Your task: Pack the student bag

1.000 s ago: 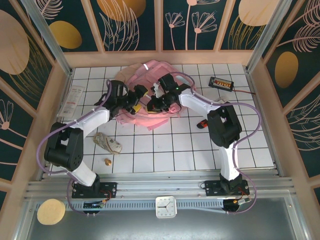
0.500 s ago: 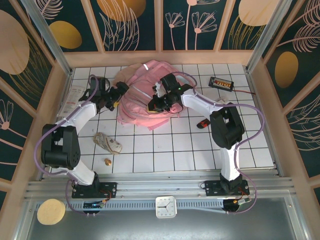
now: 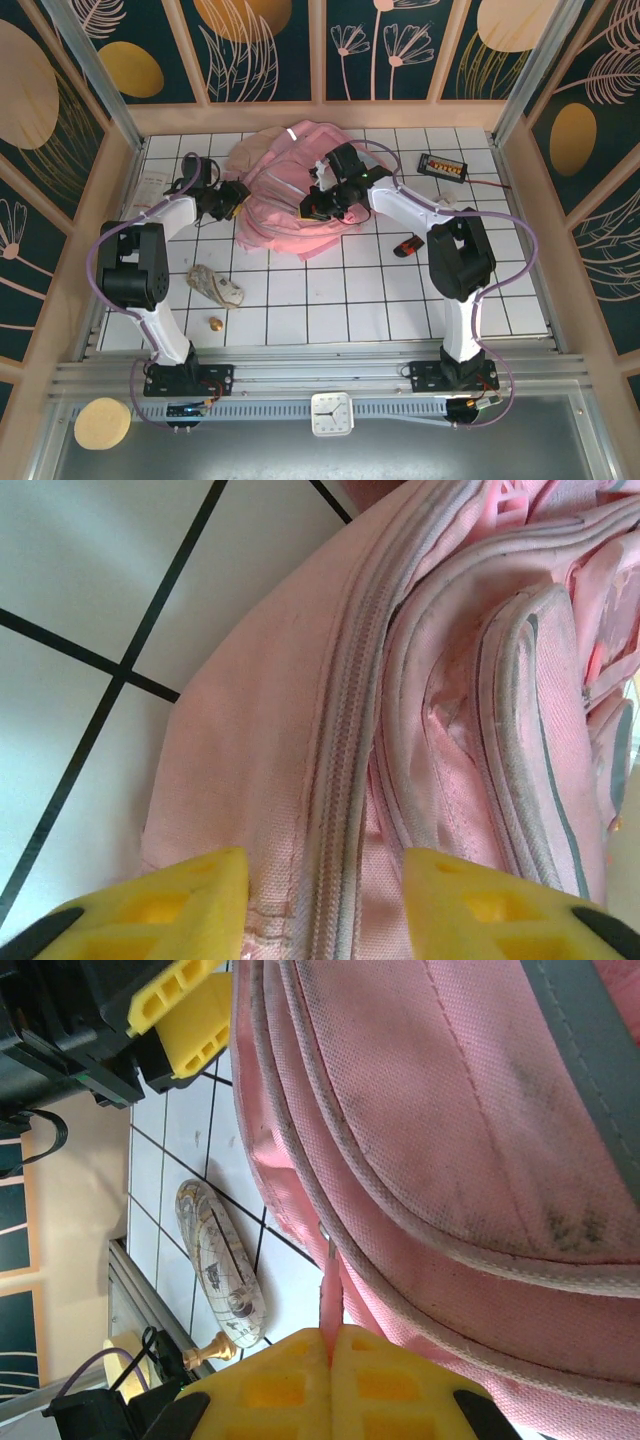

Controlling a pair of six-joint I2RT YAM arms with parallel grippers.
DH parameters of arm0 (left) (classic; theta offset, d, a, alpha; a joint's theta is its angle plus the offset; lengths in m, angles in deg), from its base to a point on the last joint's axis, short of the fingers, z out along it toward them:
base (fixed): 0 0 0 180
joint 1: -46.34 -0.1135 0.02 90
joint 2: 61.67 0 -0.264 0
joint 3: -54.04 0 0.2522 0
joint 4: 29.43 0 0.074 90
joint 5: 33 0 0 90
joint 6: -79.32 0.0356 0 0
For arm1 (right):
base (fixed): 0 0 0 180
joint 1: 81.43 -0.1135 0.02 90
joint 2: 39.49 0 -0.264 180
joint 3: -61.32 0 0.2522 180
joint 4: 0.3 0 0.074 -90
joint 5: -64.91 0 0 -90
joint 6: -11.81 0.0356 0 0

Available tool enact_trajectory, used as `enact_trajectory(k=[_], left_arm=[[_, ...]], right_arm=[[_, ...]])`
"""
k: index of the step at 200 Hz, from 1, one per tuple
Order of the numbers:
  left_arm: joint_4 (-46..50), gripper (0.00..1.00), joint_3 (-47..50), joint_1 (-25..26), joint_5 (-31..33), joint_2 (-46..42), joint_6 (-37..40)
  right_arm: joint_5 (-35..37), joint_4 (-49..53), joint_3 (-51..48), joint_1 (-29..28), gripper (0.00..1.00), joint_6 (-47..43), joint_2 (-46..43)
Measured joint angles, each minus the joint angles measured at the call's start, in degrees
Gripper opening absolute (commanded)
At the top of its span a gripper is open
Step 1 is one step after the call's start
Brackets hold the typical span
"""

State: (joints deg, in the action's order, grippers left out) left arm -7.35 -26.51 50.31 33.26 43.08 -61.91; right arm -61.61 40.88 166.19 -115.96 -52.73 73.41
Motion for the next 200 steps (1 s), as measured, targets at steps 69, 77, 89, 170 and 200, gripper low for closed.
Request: enact_trajectory(k=[69,77,89,170,200], left_arm=[[-8.6,0.00,5.9,0.0,-4.1,-0.7,-3.7],[-9.6,0.00,6.8,0.1,-4.5,-1.2,-4.5],[-10.9,0.00,8.0,0.4,-4.7,-2.1,-5.5],[-17.2,0.00,14.7,5.2,-4.9,-8.1,-13.4],[-18.5,0.00,14.7,6.6,-4.5,-9.5,-14.8]], right_arm=[[0.0,0.4,0.0,-0.2,0.00,0.2,0.0],[0.0,0.5,0.0,-0.3,0.00,0.6,0.0],[0.0,0.4,0.0,-0.7,0.00,1.2,0.0],[-0.5,-14.0,1.6,-3.5,0.00,20.9,5.7],[-0.7,-16.7,7.3,-3.8,0.00,26.6,11.1]])
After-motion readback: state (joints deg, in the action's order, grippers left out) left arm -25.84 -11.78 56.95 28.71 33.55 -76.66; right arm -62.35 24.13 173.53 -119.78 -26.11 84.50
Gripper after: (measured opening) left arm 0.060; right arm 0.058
